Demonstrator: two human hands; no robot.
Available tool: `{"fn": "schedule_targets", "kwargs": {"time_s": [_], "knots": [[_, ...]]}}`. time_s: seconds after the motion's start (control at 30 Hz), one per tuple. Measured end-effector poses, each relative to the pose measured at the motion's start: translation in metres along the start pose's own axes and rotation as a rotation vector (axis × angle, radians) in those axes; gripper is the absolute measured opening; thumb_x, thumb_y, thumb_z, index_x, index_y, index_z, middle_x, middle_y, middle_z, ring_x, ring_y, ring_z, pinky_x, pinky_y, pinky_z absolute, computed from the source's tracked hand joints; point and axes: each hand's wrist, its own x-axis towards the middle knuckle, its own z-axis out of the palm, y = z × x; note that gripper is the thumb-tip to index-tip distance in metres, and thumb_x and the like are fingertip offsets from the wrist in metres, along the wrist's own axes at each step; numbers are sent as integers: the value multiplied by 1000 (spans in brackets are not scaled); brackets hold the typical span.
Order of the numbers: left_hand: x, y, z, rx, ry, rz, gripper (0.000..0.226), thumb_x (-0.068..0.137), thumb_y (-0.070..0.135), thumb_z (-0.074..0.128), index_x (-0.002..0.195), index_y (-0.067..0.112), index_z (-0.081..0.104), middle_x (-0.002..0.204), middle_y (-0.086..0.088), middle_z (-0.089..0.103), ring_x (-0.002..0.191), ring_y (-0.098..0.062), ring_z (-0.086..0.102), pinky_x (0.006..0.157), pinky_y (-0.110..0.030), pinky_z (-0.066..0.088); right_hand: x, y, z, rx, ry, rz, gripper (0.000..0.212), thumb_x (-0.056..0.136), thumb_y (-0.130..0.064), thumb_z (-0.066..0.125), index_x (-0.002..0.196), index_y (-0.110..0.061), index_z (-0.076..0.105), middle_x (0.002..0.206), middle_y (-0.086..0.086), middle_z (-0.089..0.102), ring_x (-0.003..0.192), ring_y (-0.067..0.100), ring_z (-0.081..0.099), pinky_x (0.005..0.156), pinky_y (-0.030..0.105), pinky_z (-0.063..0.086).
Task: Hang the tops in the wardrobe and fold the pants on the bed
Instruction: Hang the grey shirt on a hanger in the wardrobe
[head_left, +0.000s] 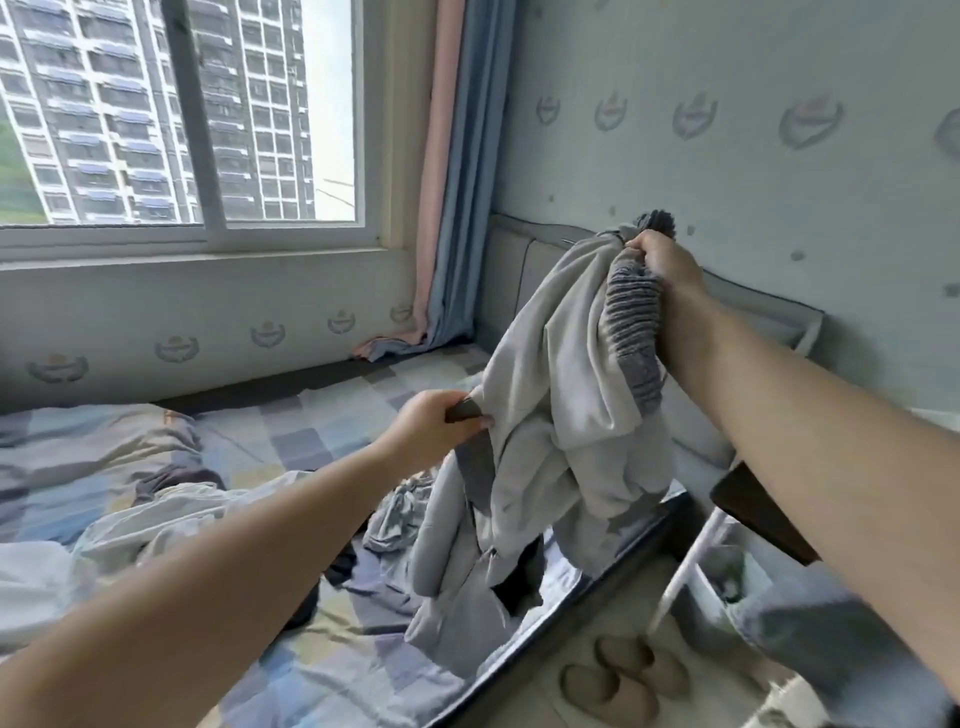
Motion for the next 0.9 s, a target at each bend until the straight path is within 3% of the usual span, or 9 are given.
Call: {"fn": "schedule_targets", "kwargs": {"time_s": [0.07,0.23,0.4,0.57,0.63,0.7,0.8,0.87,0.9], "knots": [[16,11,6,-25,24,69,22,86,32,65,69,24,54,65,10,53,62,-8,45,55,-24,34,7,-9,-34,-71,89,-46,40,86,-7,46,48,-18,45,37,-9,43,33,6,40,43,21,34],[64,41,13,-132,107,183,28,85,31,66,78,6,54,66,1,51,61,-12,43,53,-20,34,14,-3,-110,-658,293,-36,18,83,-27,58,68,-16,59,56,-4,54,47,9,53,43,20,37],[109,80,36,-184,-40,319,32,80,32,73,69,12,50,61,5,47,56,-9,42,52,-22,33,10,29,-142,-1247,207,27,42,76,-39,62,91,0,67,84,16,65,81,30,62,65,28,43],[137,118,62,-259,-177,464,30,77,33,75,65,20,51,56,13,51,52,0,46,46,-12,32,7,38,-149,-1570,92,78,28,82,-39,62,82,-15,49,90,12,60,84,23,57,70,32,41],[142,131,72,-319,-238,512,30,77,31,75,62,24,50,53,15,51,51,3,46,47,-13,34,3,42,-156,-1671,47,98,17,90,-25,53,100,-12,56,105,14,62,97,20,58,78,30,43],[144,142,82,-337,-277,550,27,78,30,75,65,22,52,56,12,52,51,2,46,51,-18,37,-6,40,-157,-1647,119,23,25,95,-15,46,117,-17,57,116,9,61,103,19,57,80,26,38],[147,153,92,-344,-327,611,24,79,31,74,67,24,54,60,11,54,53,4,49,48,-12,35,-16,26,-144,-970,234,-92,12,95,-33,54,101,-29,63,115,-3,65,106,15,59,88,27,42],[146,161,98,-357,-350,652,28,79,31,73,64,27,50,59,11,51,52,1,47,48,-14,33,-26,18,-139,-622,99,-3,42,80,-55,63,110,-26,64,124,-1,63,117,15,56,102,35,41],[145,166,102,-349,-371,683,31,79,30,73,62,27,48,58,10,49,52,-1,44,48,-15,31,-31,18,-140,-677,52,4,54,75,-56,67,119,-24,60,127,0,61,121,16,54,106,37,39]]}}
